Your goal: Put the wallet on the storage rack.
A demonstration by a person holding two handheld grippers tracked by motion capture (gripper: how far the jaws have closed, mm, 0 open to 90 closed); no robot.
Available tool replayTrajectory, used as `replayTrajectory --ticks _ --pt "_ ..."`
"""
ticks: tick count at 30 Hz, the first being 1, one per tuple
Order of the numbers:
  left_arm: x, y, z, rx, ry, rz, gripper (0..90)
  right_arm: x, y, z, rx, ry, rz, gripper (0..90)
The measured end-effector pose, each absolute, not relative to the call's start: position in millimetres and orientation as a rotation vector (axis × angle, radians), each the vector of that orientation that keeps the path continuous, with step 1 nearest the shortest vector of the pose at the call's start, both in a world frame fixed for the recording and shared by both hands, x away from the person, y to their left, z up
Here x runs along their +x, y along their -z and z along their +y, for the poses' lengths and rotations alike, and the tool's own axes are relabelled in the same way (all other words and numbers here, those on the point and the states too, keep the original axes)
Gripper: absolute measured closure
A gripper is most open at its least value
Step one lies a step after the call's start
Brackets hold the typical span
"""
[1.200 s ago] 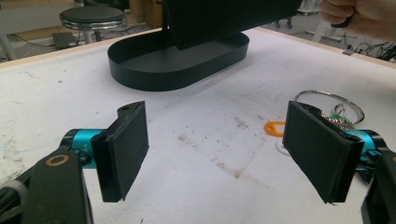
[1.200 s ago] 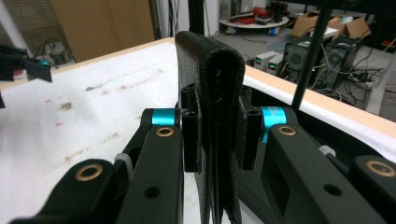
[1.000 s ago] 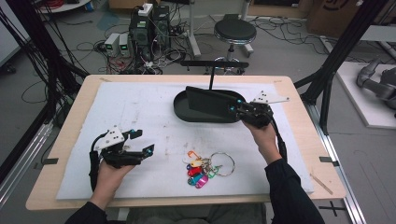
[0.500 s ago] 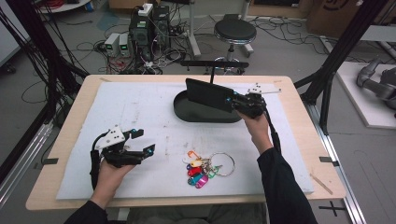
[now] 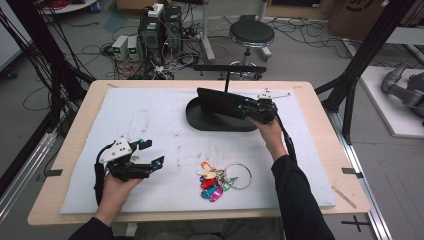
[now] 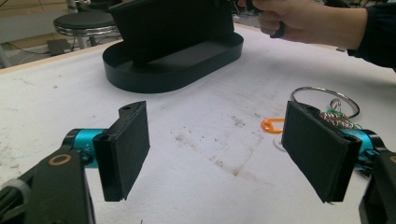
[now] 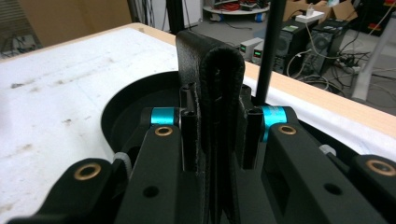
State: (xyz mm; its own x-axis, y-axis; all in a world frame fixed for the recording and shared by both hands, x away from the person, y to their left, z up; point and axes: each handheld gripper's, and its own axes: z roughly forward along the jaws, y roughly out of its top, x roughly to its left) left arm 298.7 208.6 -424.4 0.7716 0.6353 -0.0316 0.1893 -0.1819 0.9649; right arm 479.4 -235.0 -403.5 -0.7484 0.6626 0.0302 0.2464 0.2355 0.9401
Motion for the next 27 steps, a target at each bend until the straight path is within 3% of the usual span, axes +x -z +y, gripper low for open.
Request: replayTrajectory --ticks 27 --pt "299 427 204 1.772 -0.442 0.632 24.9 486 423 -255 1.03 -1.257 2.238 68.0"
